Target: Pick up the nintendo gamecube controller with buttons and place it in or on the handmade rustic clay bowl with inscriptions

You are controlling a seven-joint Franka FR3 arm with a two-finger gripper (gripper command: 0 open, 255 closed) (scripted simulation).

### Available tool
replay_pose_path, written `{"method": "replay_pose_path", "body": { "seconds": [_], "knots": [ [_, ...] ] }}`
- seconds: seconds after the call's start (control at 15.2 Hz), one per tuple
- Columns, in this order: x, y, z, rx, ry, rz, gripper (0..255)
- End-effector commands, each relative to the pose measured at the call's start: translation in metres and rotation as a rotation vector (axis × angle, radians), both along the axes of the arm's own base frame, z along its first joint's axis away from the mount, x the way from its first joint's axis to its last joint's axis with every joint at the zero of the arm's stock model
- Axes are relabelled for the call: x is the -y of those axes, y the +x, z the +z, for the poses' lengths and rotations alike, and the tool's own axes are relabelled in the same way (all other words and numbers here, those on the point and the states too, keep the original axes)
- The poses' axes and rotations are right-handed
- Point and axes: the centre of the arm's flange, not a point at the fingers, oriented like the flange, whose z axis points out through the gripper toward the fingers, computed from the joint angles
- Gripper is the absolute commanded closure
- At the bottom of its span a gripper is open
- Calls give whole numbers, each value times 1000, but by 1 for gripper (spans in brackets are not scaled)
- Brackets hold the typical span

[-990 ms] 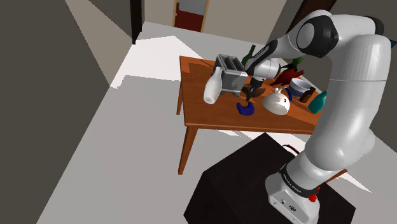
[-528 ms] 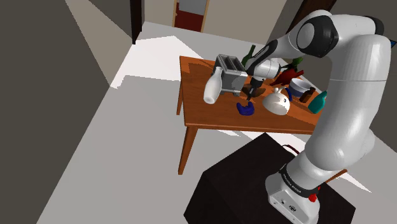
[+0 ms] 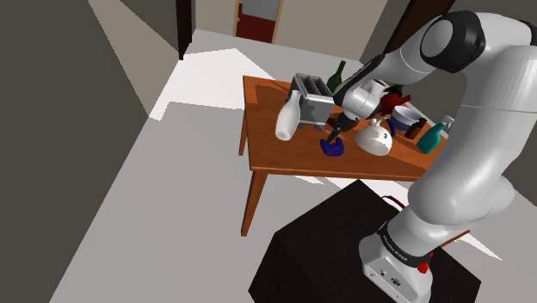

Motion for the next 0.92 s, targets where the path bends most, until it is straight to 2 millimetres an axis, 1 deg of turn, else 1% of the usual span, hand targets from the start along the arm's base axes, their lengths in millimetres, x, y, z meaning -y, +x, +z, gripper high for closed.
{"method": "replay_pose_path", "body": {
  "seconds": [0.0,0.46,0.53,0.86],
  "knots": [
    [-12,-20,-11,96,51,-25,0],
    [-16,-10,-46,96,51,-25,0],
    [-16,-9,-49,96,51,-25,0],
    [-16,-9,-49,96,51,-25,0]
  ]
}}
